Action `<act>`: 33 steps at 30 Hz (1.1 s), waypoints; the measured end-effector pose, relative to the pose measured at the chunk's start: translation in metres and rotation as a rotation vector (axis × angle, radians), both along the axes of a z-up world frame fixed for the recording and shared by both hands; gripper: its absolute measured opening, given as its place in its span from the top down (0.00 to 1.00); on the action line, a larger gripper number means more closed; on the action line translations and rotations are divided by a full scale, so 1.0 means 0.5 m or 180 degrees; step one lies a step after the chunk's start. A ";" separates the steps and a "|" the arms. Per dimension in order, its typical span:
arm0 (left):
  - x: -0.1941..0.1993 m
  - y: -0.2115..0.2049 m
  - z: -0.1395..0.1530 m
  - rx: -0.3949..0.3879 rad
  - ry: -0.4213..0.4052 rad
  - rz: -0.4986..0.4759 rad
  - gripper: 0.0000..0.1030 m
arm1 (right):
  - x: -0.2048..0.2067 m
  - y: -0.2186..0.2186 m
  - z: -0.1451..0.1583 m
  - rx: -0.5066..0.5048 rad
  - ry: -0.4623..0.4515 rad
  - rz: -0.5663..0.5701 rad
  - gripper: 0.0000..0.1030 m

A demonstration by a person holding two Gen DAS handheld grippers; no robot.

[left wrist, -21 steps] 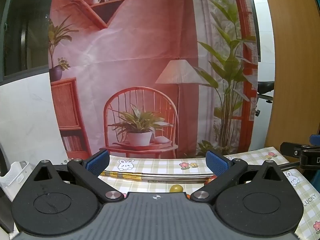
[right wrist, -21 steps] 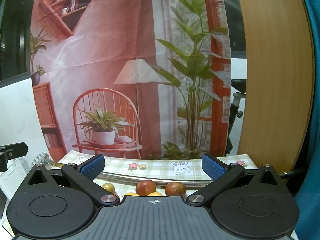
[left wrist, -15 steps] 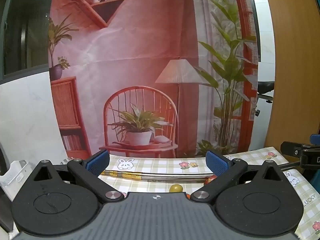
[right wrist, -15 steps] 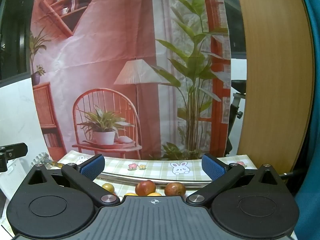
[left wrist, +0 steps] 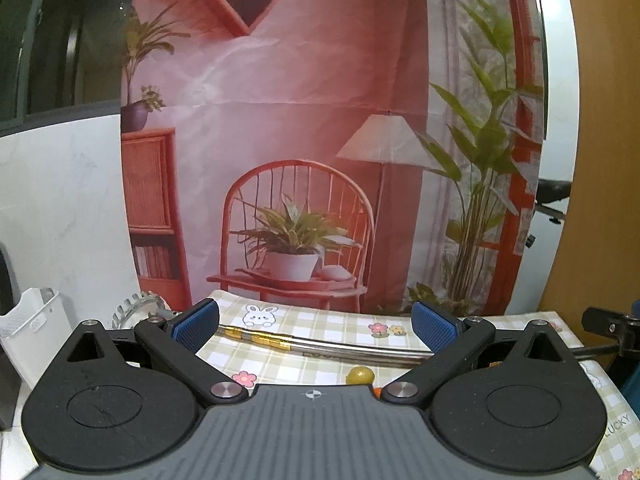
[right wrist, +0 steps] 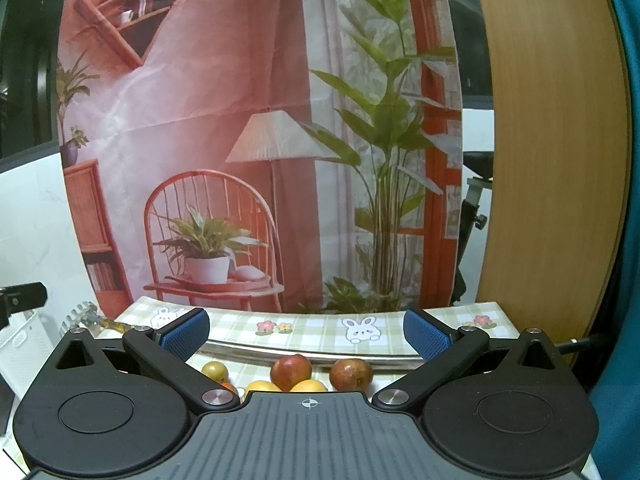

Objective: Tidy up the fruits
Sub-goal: 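Move both tools toward the fruit pile, then close the left gripper on a small brown kiwi-like fruit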

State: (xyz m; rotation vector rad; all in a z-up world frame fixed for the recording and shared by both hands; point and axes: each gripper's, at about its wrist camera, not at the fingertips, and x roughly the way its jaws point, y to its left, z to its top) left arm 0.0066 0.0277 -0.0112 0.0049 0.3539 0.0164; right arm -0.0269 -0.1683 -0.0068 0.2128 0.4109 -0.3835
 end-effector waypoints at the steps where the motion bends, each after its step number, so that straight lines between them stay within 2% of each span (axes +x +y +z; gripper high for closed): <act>1: 0.001 0.004 -0.004 0.0004 -0.0010 0.0001 0.00 | 0.004 -0.005 -0.004 0.0007 0.0015 -0.0005 0.00; 8: 0.039 0.021 -0.055 0.0054 0.0234 0.0047 0.00 | 0.033 -0.036 -0.046 0.0104 0.0117 0.0016 0.00; 11: 0.057 0.026 -0.078 0.0125 0.0317 0.0044 0.01 | 0.051 -0.043 -0.068 0.0008 0.0200 -0.0025 0.00; 14: 0.078 0.027 -0.102 0.0195 0.0391 -0.0049 0.12 | 0.059 -0.054 -0.092 -0.0028 0.0226 0.0005 0.00; 17: 0.102 0.031 -0.128 0.0128 0.0556 -0.0214 0.26 | 0.070 -0.069 -0.116 0.0074 0.0233 0.0087 0.00; 21: 0.139 0.037 -0.170 -0.0019 0.0814 -0.0357 0.52 | 0.081 -0.076 -0.144 0.0089 0.0250 0.0171 0.00; 25: 0.189 0.041 -0.224 -0.0253 0.1119 -0.0420 0.65 | 0.100 -0.079 -0.169 0.0095 0.0327 0.0195 0.00; 29: 0.237 0.033 -0.276 -0.0326 0.1377 -0.0454 0.67 | 0.113 -0.090 -0.187 0.0302 0.0270 0.0430 0.00; 33: 0.283 0.022 -0.319 -0.0390 0.1639 -0.0565 0.67 | 0.130 -0.092 -0.209 0.0218 0.0343 0.0405 0.00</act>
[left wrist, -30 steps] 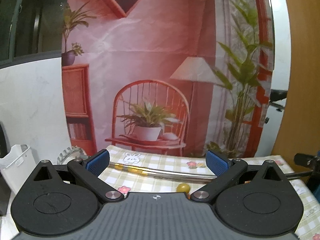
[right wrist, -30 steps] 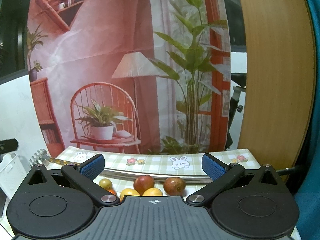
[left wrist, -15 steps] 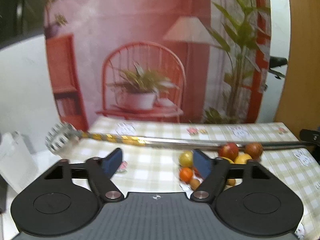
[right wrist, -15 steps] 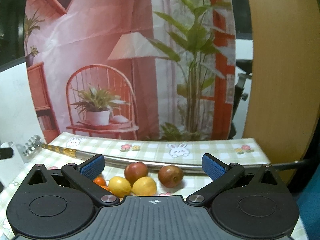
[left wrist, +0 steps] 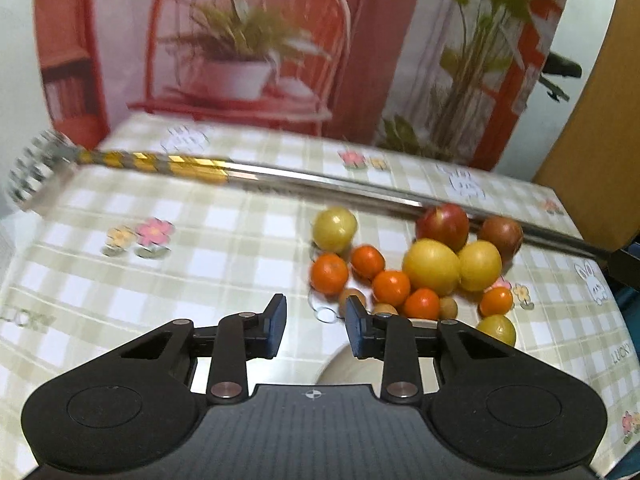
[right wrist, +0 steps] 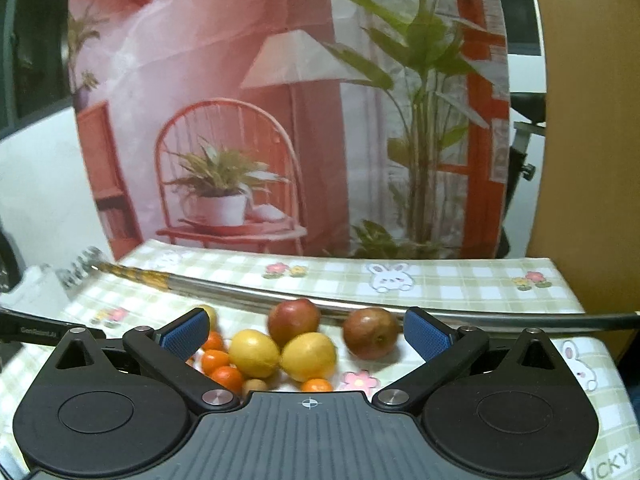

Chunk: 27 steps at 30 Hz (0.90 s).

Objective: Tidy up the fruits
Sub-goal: 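Close the left gripper on a small brown kiwi-like fruit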

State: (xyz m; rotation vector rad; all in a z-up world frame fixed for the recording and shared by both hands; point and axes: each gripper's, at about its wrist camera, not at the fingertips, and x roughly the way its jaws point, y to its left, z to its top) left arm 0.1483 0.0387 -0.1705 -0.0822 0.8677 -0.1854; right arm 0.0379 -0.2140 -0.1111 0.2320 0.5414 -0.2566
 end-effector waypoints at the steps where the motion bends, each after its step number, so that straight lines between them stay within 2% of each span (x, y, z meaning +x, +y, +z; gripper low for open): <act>1: 0.011 -0.003 -0.010 -0.0020 0.0057 -0.0021 0.67 | 0.004 -0.003 -0.006 0.0006 0.0019 -0.0017 0.00; 5: 0.058 -0.023 -0.053 -0.0054 0.0242 -0.0091 0.67 | 0.013 -0.024 -0.033 0.0133 0.0077 -0.0143 0.00; 8: 0.077 -0.033 -0.072 -0.0054 0.0279 -0.0127 0.67 | 0.029 -0.040 -0.050 0.0052 0.0208 -0.0362 0.00; 10: 0.089 -0.038 -0.081 -0.0075 0.0311 -0.0133 0.67 | 0.031 -0.051 -0.059 0.0092 0.0184 -0.0372 0.00; 13: 0.107 -0.044 -0.095 -0.0148 0.0391 -0.0109 0.67 | 0.032 -0.051 -0.068 -0.0065 0.0180 -0.0352 0.00; 16: 0.123 -0.047 -0.107 -0.0245 0.0493 -0.0065 0.67 | 0.038 -0.058 -0.078 0.0005 0.0210 -0.0294 0.01; 19: 0.136 -0.047 -0.121 -0.0317 0.0570 -0.0026 0.67 | 0.043 -0.067 -0.088 0.0216 0.0222 -0.0206 0.07; 24: 0.149 -0.041 -0.136 -0.0527 0.0704 0.0008 0.67 | 0.049 -0.070 -0.102 0.0269 0.0272 -0.0158 0.19; 27: 0.153 -0.036 -0.138 -0.0597 0.0755 0.0060 0.67 | 0.055 -0.070 -0.108 0.0297 0.0327 -0.0168 0.29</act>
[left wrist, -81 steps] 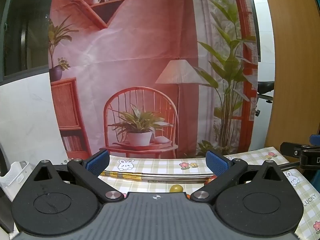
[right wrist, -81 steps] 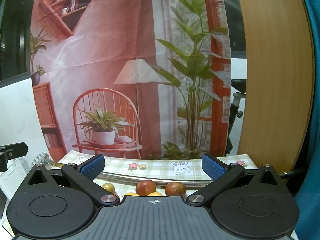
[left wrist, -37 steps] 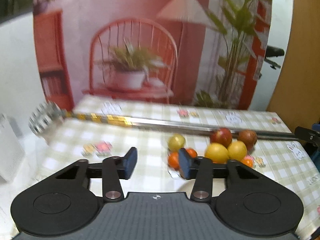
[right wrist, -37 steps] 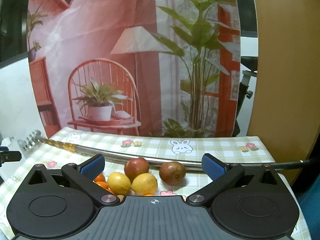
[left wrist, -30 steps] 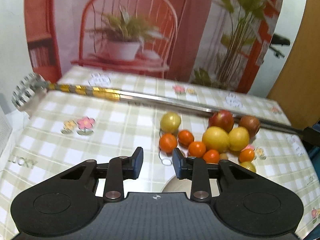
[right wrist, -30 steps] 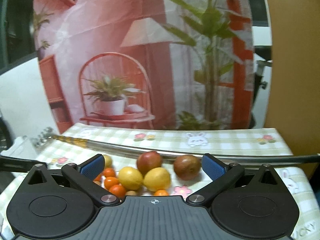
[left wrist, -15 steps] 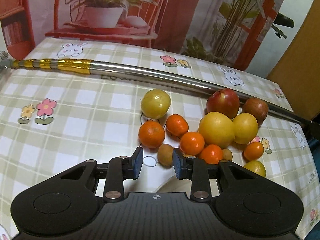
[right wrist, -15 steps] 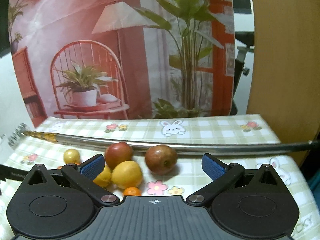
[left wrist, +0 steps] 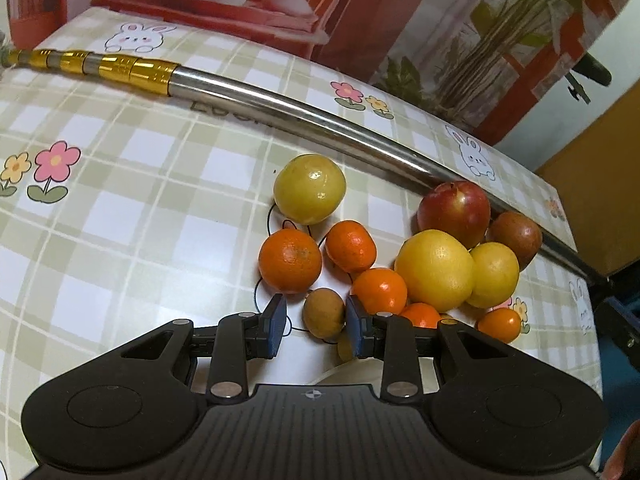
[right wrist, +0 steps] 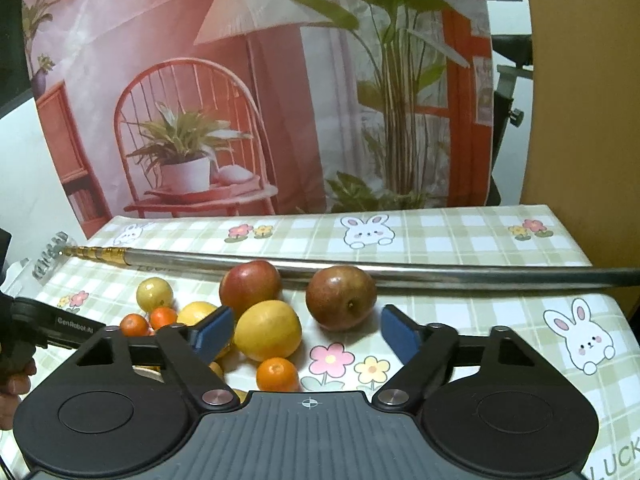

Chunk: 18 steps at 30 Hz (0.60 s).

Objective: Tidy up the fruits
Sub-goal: 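Close the left gripper on a small brown kiwi-like fruit, then grasp the large yellow grapefruit with the right gripper while the left lifts the kiwi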

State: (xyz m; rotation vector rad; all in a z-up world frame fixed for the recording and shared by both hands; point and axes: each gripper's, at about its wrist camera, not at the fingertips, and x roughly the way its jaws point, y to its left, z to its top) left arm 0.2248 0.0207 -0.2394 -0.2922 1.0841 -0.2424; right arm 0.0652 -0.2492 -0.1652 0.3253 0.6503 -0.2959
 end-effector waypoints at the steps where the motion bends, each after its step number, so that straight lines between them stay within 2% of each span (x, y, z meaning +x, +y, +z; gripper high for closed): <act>1: 0.000 0.002 0.001 -0.0009 0.0000 0.0011 0.67 | -0.001 -0.001 -0.002 0.0009 0.0005 -0.0002 0.33; 8: 0.011 0.005 -0.014 -0.0102 0.0053 -0.0021 0.67 | -0.003 -0.004 -0.005 0.0082 -0.0005 -0.0009 0.34; 10: 0.010 0.004 -0.014 -0.0104 0.0045 -0.0022 0.75 | -0.004 -0.005 -0.005 0.0114 -0.0010 -0.0013 0.34; 18: -0.021 -0.004 0.016 0.0057 -0.0223 -0.0190 0.75 | -0.007 -0.006 -0.011 0.0143 0.0013 -0.0026 0.34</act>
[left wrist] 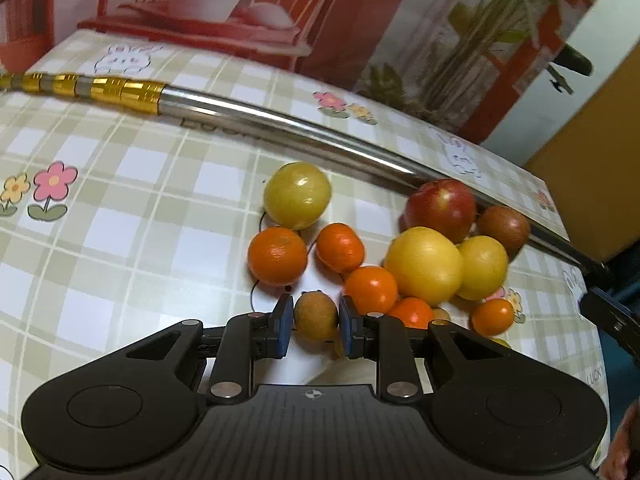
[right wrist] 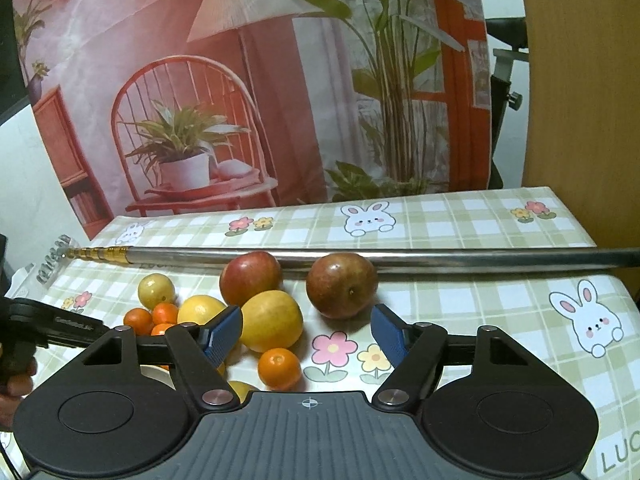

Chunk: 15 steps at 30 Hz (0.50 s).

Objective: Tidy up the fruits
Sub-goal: 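Grasp the large yellow grapefruit with the right gripper while the left lifts the kiwi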

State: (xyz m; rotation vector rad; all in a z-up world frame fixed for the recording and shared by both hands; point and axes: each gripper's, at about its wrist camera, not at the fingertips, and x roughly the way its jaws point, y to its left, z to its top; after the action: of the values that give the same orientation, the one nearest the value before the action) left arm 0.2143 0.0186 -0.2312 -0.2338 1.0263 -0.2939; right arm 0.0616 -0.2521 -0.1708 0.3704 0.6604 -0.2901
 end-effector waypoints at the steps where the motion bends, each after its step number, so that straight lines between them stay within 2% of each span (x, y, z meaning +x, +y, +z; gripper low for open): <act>1: -0.005 0.000 0.005 0.0013 -0.0036 -0.0021 0.75 | -0.001 -0.003 -0.003 0.0004 0.0002 -0.0002 0.34; 15: -0.114 0.000 0.068 0.0341 -0.0659 -0.0207 0.75 | -0.012 -0.013 -0.016 0.0025 0.0053 0.0031 0.34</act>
State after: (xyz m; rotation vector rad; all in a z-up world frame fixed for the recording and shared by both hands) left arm 0.1572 0.0186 -0.1974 -0.0714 0.8428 -0.3141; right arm 0.0557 -0.2585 -0.1790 0.3727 0.6797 -0.2816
